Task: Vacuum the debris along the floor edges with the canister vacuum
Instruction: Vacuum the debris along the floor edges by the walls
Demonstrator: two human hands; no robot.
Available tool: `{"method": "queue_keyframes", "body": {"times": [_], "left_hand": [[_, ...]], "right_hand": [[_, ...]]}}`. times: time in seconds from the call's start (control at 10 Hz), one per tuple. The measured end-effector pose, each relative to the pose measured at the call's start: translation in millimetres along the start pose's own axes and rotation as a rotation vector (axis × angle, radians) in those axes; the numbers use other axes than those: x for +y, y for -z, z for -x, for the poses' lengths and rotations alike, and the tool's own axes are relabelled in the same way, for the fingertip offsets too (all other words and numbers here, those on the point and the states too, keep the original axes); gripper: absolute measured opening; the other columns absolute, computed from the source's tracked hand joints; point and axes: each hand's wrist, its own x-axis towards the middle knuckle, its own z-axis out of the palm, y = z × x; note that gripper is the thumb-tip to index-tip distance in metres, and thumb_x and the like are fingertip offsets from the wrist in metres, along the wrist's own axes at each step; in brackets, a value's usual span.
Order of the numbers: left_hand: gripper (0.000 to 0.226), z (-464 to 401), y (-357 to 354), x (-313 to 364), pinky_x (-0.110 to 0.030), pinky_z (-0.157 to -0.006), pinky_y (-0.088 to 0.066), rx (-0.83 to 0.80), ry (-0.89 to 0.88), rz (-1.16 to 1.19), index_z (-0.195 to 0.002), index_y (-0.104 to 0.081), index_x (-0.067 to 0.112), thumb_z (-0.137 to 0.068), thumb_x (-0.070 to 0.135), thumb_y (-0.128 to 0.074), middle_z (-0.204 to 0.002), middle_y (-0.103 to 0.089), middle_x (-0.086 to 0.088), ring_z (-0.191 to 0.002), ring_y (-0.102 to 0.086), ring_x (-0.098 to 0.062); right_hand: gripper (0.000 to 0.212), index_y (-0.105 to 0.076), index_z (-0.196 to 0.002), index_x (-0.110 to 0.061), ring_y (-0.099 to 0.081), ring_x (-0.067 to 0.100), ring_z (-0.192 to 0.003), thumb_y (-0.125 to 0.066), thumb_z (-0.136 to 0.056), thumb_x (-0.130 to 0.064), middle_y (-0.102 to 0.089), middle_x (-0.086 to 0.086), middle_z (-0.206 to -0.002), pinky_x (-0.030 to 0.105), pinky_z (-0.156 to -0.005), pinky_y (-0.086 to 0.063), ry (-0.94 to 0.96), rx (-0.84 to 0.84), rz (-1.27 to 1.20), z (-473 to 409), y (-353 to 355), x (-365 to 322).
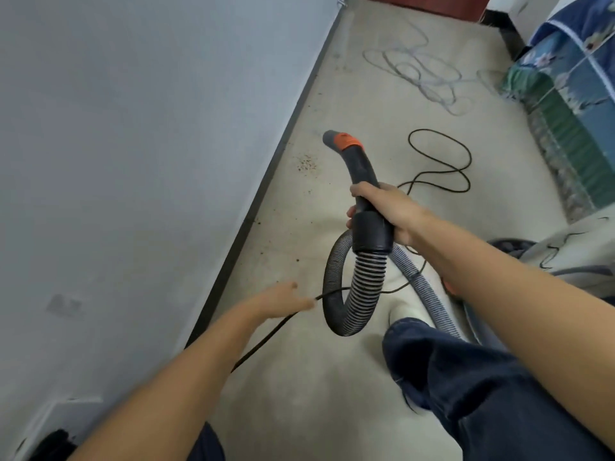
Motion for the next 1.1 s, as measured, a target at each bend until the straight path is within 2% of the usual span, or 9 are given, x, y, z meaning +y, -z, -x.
{"method": "queue_keyframes", "body": {"times": [0.1,0.2,0.3,0.5,0.6,0.8,0.9,1.0,1.1], "left_hand": [[0.033,-7,-18,-15,-0.034,-0.071,-0.056,-0.165,0.061,0.177,-0.123,-0.053,0.000,-0.097,0.020,-0.054,-0.083,-0.060,-0.007,-0.064,-0.065,-0.015],[0.012,-18,-1,-12,-0.020,-0.041,-0.041,0.029,0.045,0.494,-0.105,-0.059,0.004,-0.095,0.009,-0.054,-0.058,-0.039,0.001,-0.034,-0.033,-0.005],[0.005,-23,32,-2,-0.014,-0.036,-0.028,0.056,0.073,0.875,-0.093,-0.054,0.007,-0.097,0.005,-0.051,-0.042,-0.034,0.005,-0.029,-0.025,-0.005],[0.025,-32,70,11,-0.010,-0.030,-0.028,0.143,0.065,1.108,-0.075,-0.047,0.012,-0.099,0.005,-0.046,-0.032,-0.035,0.008,-0.022,-0.023,-0.003],[0.024,-16,78,33,-0.011,-0.033,-0.030,0.199,-0.087,1.064,-0.075,-0.047,0.015,-0.097,0.007,-0.049,-0.035,-0.038,0.009,-0.025,-0.025,-0.003],[0.026,74,13,73,-0.019,-0.039,-0.039,0.096,-0.461,0.620,-0.085,-0.058,0.010,-0.103,0.016,-0.039,-0.050,-0.045,-0.001,-0.033,-0.038,-0.009],[0.029,98,-40,55,-0.024,-0.047,-0.049,0.163,-0.367,0.672,-0.092,-0.063,0.004,-0.102,0.022,-0.043,-0.056,-0.049,-0.004,-0.046,-0.049,-0.014],[0.026,99,-68,25,-0.026,-0.054,-0.052,0.313,-0.226,0.853,-0.072,-0.060,0.007,-0.096,0.016,-0.054,-0.056,-0.050,0.001,-0.053,-0.051,-0.014],[0.016,93,-64,15,-0.024,-0.061,-0.044,0.669,-0.241,0.714,-0.082,-0.051,0.018,-0.088,0.021,-0.066,-0.073,-0.053,0.003,-0.068,-0.049,-0.015]], "right_hand": [[0.012,-0.048,-0.096,-0.012,-0.062,0.025,-0.052,-0.057,-0.093,-0.020,-0.065,0.011,-0.064,0.038,-0.063,-0.055,0.041,0.025,0.048,17,8,5],[0.013,-0.050,-0.094,-0.010,-0.060,0.027,-0.057,-0.058,-0.092,-0.020,-0.064,0.011,-0.064,0.040,-0.067,-0.053,0.042,0.013,0.150,48,10,24],[0.008,-0.047,-0.094,-0.009,-0.060,0.028,-0.055,-0.053,-0.095,-0.015,-0.063,0.012,-0.063,0.033,-0.057,-0.053,-0.007,-0.032,0.181,88,10,49],[0.011,-0.046,-0.101,-0.005,-0.059,0.028,-0.051,-0.054,-0.095,-0.011,-0.061,0.017,-0.063,0.031,-0.050,-0.051,-0.158,-0.098,0.206,151,7,97],[0.014,-0.047,-0.104,-0.005,-0.058,0.024,-0.051,-0.055,-0.094,-0.011,-0.061,0.010,-0.060,0.029,-0.052,-0.050,-0.288,-0.162,0.303,155,-10,129],[0.018,-0.053,-0.106,0.011,-0.056,0.013,-0.046,-0.048,-0.094,-0.002,-0.057,0.010,-0.053,0.023,-0.053,-0.051,-0.120,-0.232,0.435,101,-54,141],[0.019,-0.057,-0.079,0.013,-0.054,0.017,-0.058,-0.044,-0.088,0.003,-0.050,0.014,-0.043,0.027,-0.064,-0.050,-0.609,-0.126,1.038,73,-85,107],[0.016,-0.050,-0.098,-0.004,-0.062,0.027,-0.061,-0.057,-0.094,-0.018,-0.061,0.011,-0.061,0.036,-0.062,-0.055,-0.067,0.050,-0.328,26,-74,85],[0.014,-0.046,-0.100,-0.009,-0.064,0.025,-0.065,-0.056,-0.096,-0.018,-0.062,0.011,-0.069,0.038,-0.067,-0.056,0.057,0.067,-0.447,13,-81,67]]}}
